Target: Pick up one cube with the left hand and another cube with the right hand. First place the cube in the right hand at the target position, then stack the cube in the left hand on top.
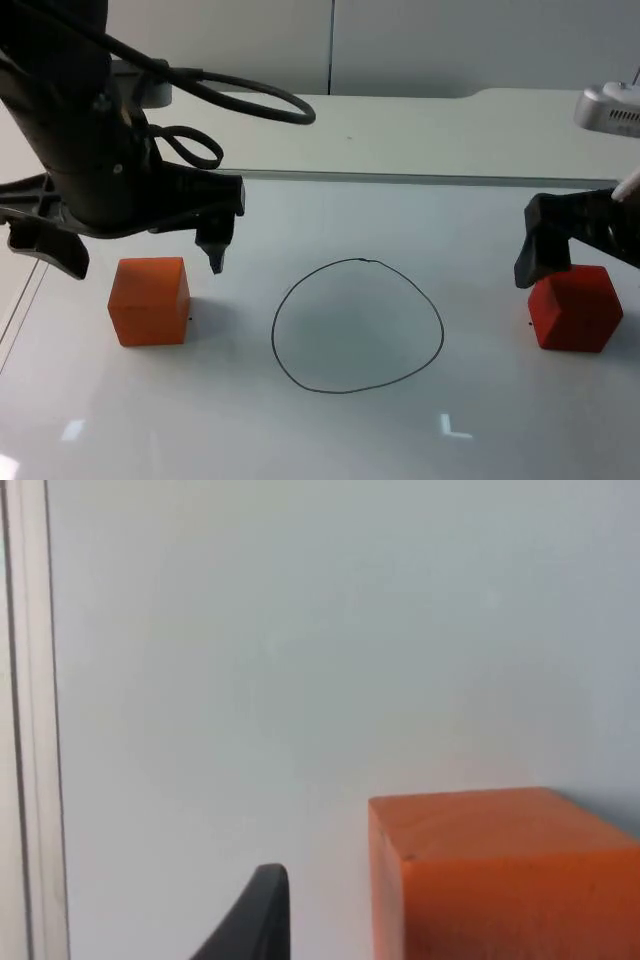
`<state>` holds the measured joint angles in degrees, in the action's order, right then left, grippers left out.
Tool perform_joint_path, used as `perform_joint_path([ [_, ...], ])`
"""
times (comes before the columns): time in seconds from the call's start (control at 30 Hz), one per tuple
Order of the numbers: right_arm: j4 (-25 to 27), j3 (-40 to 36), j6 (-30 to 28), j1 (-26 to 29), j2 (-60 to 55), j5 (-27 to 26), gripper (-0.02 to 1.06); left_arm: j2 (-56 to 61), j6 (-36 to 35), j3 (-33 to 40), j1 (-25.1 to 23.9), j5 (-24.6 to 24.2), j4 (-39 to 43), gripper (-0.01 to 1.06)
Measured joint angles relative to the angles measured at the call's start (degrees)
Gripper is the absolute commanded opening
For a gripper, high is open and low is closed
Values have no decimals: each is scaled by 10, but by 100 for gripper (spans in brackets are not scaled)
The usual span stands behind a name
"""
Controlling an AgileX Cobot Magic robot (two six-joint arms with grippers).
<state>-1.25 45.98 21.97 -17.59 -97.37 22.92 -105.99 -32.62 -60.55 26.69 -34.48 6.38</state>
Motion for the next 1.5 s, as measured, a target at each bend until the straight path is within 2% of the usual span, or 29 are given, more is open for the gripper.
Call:
perform_joint_path([
  [0.53, -5, 0, 2, 0, -45, -20, 106, -32, -3, 0, 0, -2, 13, 104],
  [0.73, -8, 0, 2, 0, -60, -30, 103, -33, -3, 0, 0, -2, 21, 95],
  [0.8, -8, 0, 2, 0, -60, -40, 95, -33, -3, 0, 0, -2, 21, 83],
  [0.83, -8, 0, 2, 0, -60, -43, 87, -33, -3, 0, 0, -2, 22, 76],
  [0.87, -8, 0, 2, 0, -60, -43, 75, -33, -3, 0, 0, -2, 22, 66],
  [0.93, -8, 0, 4, 0, -60, -51, 73, -33, -3, 0, 0, -2, 22, 64],
  [0.97, -8, 0, 4, 0, -60, -52, 61, -33, -3, 0, 0, -1, 23, 59],
  [1.0, -8, 0, 5, 0, -60, -53, 54, -33, -4, 0, 0, 0, 23, 56],
  [1.07, -8, 0, 5, 0, -60, -53, 42, -33, -5, 0, 0, 1, 23, 49],
  [1.1, -9, 0, 8, 0, -60, -53, 42, -33, -5, 0, 0, 1, 23, 49],
  [1.13, -9, 0, 10, 0, -60, -56, 34, -33, -5, 0, 0, 1, 24, 46],
  [1.23, -11, 0, 13, 0, -60, -57, 7, -33, -5, 0, 0, 1, 28, 19],
  [1.27, -11, 0, 14, 0, -60, -57, 7, -33, -7, 0, 0, 1, 32, 19],
  [1.3, -11, 0, 15, 0, -60, -57, 0, -33, -10, 0, 0, 0, 36, 11],
  [1.33, -11, 0, 16, 0, -60, -57, 0, -33, -14, 0, 0, -2, 41, 1],
  [1.5, -11, 0, 17, 0, -60, -55, 0, -33, -33, 0, 0, -14, 57, 0],
])
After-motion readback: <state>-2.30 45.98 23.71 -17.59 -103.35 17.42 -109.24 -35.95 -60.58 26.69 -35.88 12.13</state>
